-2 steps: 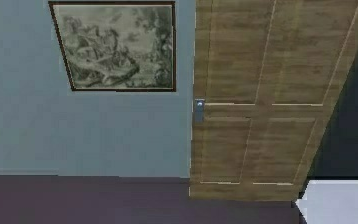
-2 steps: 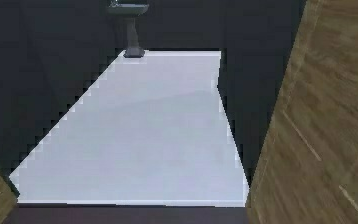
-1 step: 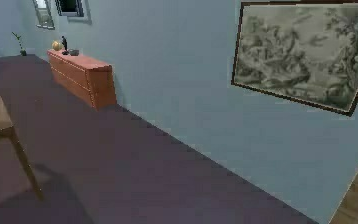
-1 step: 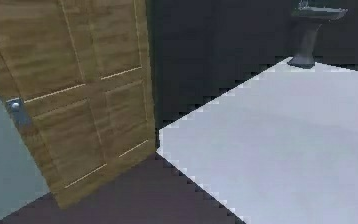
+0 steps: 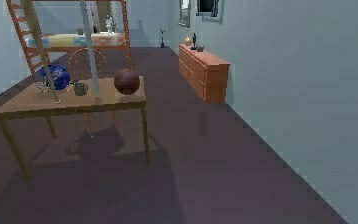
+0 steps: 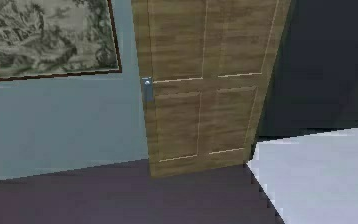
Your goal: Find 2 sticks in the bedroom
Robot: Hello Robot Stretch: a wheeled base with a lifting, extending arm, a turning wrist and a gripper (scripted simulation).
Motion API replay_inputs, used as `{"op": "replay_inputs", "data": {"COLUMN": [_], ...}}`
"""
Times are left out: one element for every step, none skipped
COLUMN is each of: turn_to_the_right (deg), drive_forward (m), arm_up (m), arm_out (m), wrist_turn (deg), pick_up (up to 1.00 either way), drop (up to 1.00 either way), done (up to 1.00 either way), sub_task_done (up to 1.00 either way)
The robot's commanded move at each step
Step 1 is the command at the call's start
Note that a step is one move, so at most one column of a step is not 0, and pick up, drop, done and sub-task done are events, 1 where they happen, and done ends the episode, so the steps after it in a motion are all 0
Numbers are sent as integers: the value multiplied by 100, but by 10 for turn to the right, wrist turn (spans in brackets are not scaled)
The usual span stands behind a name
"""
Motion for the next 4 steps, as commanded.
{"op": "replay_inputs", "data": {"turn_to_the_right": [0, -240, 0, -450], "drive_forward": [10, 0, 100, 0], "arm_up": [0, 0, 0, 0], "arm_out": [0, 0, 0, 0], "wrist_turn": [0, 0, 0, 0], "pick_up": [0, 0, 0, 0], "drop": [0, 0, 0, 0], "done": [0, 0, 0, 0], "sub_task_done": [0, 0, 0, 0]}}
